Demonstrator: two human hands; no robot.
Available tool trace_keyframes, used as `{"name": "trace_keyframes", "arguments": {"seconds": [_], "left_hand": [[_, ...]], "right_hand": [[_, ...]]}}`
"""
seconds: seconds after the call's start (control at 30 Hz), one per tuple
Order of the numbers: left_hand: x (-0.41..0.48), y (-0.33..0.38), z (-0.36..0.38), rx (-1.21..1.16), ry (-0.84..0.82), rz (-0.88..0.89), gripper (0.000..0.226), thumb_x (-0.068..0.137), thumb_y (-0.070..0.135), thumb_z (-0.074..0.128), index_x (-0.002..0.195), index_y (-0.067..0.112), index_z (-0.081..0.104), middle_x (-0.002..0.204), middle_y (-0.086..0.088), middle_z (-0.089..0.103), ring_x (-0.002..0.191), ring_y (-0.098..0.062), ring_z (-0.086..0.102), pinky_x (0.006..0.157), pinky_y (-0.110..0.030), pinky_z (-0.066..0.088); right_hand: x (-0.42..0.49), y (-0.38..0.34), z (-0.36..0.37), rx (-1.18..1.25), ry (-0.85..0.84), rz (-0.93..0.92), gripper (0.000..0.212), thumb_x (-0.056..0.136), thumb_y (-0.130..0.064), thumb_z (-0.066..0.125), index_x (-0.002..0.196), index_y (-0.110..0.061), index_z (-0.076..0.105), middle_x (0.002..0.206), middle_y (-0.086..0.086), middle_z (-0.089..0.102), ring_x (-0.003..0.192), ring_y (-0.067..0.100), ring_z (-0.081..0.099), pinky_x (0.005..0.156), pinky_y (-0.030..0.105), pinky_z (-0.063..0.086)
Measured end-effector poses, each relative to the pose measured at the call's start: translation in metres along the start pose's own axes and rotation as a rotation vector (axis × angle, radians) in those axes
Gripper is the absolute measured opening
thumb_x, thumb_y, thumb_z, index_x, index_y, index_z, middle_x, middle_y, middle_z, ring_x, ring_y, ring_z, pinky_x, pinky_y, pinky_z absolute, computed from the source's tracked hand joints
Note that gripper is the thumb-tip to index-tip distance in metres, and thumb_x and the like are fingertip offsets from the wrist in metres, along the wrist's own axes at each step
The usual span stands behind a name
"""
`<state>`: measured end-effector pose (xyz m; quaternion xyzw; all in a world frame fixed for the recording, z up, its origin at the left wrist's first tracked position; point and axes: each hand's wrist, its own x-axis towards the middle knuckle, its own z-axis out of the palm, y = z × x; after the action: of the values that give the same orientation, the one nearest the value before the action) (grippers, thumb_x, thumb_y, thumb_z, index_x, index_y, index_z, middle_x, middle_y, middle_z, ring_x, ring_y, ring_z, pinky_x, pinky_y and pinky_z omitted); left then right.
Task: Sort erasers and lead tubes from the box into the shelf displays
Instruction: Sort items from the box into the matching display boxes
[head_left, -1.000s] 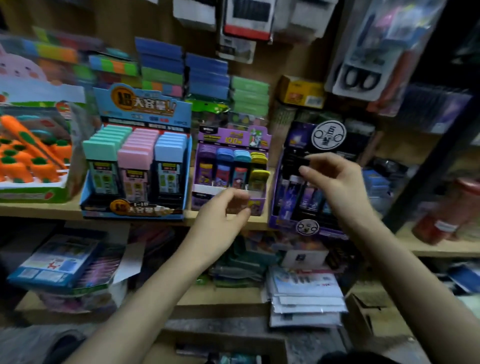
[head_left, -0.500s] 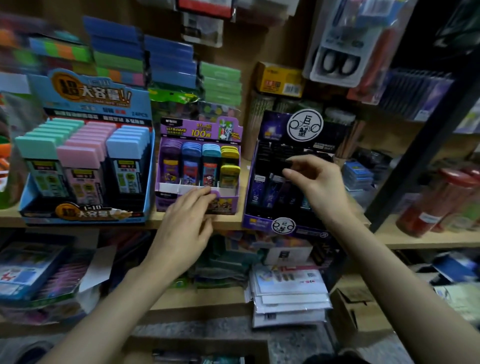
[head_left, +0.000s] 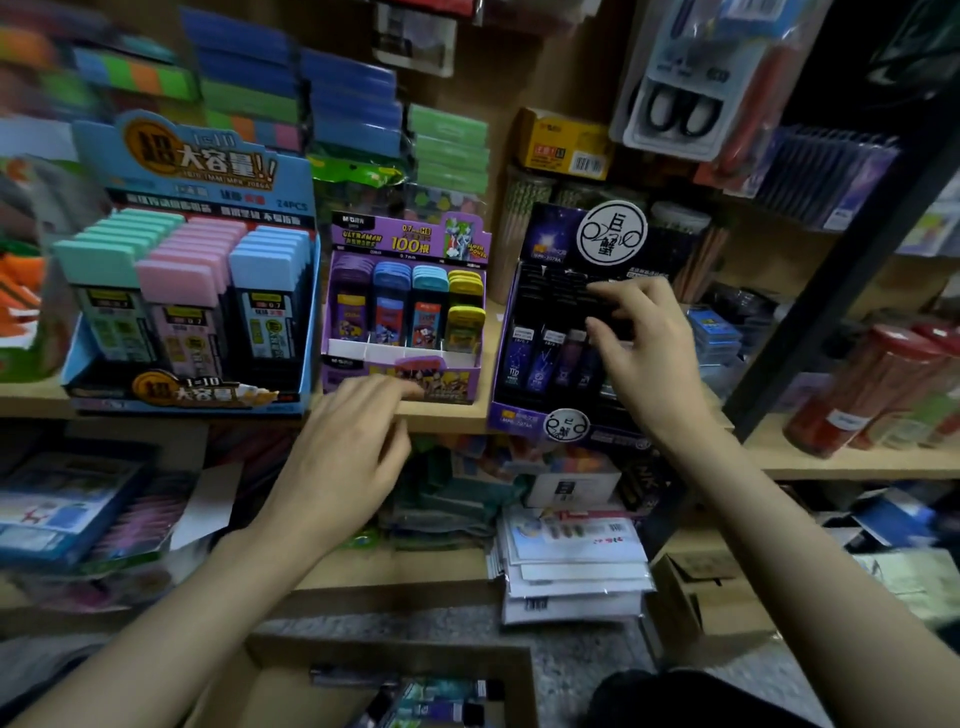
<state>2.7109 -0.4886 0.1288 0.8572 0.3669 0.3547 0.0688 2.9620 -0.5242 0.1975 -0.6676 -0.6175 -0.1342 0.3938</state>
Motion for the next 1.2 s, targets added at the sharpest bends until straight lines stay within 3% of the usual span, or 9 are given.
{"name": "trace_keyframes", "arguments": {"seconds": [0.13, 0.33, 0.5, 0.57, 0.7, 0.83, 0.97, 1.1, 1.2], "left_hand": [[-0.036, -0.012, -0.001, 0.059, -0.200, -0.018, 0.030, 0.090, 0.014, 0.057, 0.120, 0.017, 0.055, 0.108, 0.001, 0.062, 0.101, -0.020, 0.058, 0.075, -0.027, 0.040], [-0.108, -0.047, 0.030, 0.061, -0.609, -0.286, 0.030, 0.094, 0.023, 0.051, 0.123, 0.021, 0.045, 0.106, 0.005, 0.059, 0.096, -0.014, 0.058, 0.075, -0.028, 0.047], [-0.191, -0.070, 0.075, -0.270, -0.612, -0.656, 0.014, 0.087, -0.003, 0.055, 0.095, 0.008, 0.053, 0.088, -0.012, 0.059, 0.069, -0.007, 0.054, 0.064, -0.018, 0.040], [-0.231, -0.075, 0.094, -0.375, -0.593, -0.795, 0.030, 0.084, -0.011, 0.056, 0.079, 0.017, 0.049, 0.075, -0.004, 0.053, 0.064, -0.007, 0.051, 0.063, -0.015, 0.041], [-0.305, -0.091, 0.123, -0.449, -0.701, -1.018, 0.023, 0.078, -0.004, 0.069, 0.082, 0.008, 0.050, 0.077, -0.009, 0.058, 0.081, -0.025, 0.056, 0.078, -0.039, 0.048], [-0.341, -0.109, 0.134, -0.047, -0.867, -0.860, 0.063, 0.063, 0.036, 0.084, 0.114, 0.013, 0.055, 0.112, -0.012, 0.057, 0.106, -0.030, 0.054, 0.093, -0.039, 0.041], [-0.361, -0.120, 0.138, -0.026, -0.952, -0.788, 0.093, 0.060, 0.034, 0.086, 0.136, 0.012, 0.039, 0.135, -0.016, 0.039, 0.122, -0.033, 0.043, 0.101, -0.037, 0.036], [-0.372, -0.130, 0.141, 0.231, -1.062, -0.647, 0.088, 0.073, 0.037, 0.076, 0.142, 0.013, 0.027, 0.146, -0.010, 0.029, 0.124, -0.031, 0.036, 0.104, -0.033, 0.029], [-0.369, -0.131, 0.146, 0.274, -1.021, -0.643, 0.072, 0.077, 0.037, 0.071, 0.137, 0.017, 0.036, 0.137, -0.007, 0.040, 0.117, -0.028, 0.041, 0.097, -0.033, 0.033]], "right_hand": [[-0.028, -0.018, -0.012, 0.094, -0.100, -0.042, 0.019, 0.089, -0.005, 0.058, 0.107, -0.005, 0.064, 0.100, 0.004, 0.056, 0.091, 0.011, 0.052, 0.077, 0.008, 0.035], [-0.105, -0.028, 0.024, 0.114, -0.649, -0.039, 0.018, 0.091, -0.014, 0.057, 0.106, -0.009, 0.065, 0.105, 0.007, 0.067, 0.096, 0.018, 0.060, 0.078, 0.019, 0.040], [-0.218, -0.006, 0.084, 0.056, -1.087, 0.124, 0.017, 0.093, -0.019, 0.050, 0.102, -0.012, 0.063, 0.105, 0.010, 0.066, 0.098, 0.025, 0.060, 0.079, 0.030, 0.044], [-0.270, 0.003, 0.106, 0.031, -1.227, 0.212, 0.018, 0.093, -0.020, 0.047, 0.100, -0.012, 0.062, 0.107, 0.013, 0.066, 0.100, 0.028, 0.060, 0.079, 0.031, 0.044], [-0.347, 0.011, 0.142, 0.066, -1.396, 0.366, 0.027, 0.094, -0.020, 0.050, 0.114, -0.004, 0.061, 0.120, 0.016, 0.062, 0.110, 0.029, 0.058, 0.089, 0.032, 0.040], [-0.392, 0.008, 0.165, 0.137, -1.406, 0.454, 0.047, 0.087, -0.028, 0.064, 0.127, -0.005, 0.054, 0.122, 0.018, 0.061, 0.110, 0.032, 0.057, 0.091, 0.035, 0.043], [-0.429, 0.000, 0.183, 0.072, -1.459, 0.447, 0.073, 0.083, -0.025, 0.066, 0.144, -0.008, 0.028, 0.131, 0.019, 0.049, 0.118, 0.034, 0.047, 0.090, 0.034, 0.037], [-0.449, -0.011, 0.194, 0.005, -1.426, 0.561, 0.054, 0.088, -0.017, 0.055, 0.136, -0.005, 0.035, 0.138, 0.017, 0.038, 0.126, 0.031, 0.040, 0.092, 0.034, 0.036], [-0.455, -0.009, 0.198, -0.125, -1.447, 0.444, 0.052, 0.088, -0.022, 0.054, 0.135, -0.007, 0.036, 0.139, 0.016, 0.034, 0.126, 0.031, 0.036, 0.093, 0.038, 0.035]]}}
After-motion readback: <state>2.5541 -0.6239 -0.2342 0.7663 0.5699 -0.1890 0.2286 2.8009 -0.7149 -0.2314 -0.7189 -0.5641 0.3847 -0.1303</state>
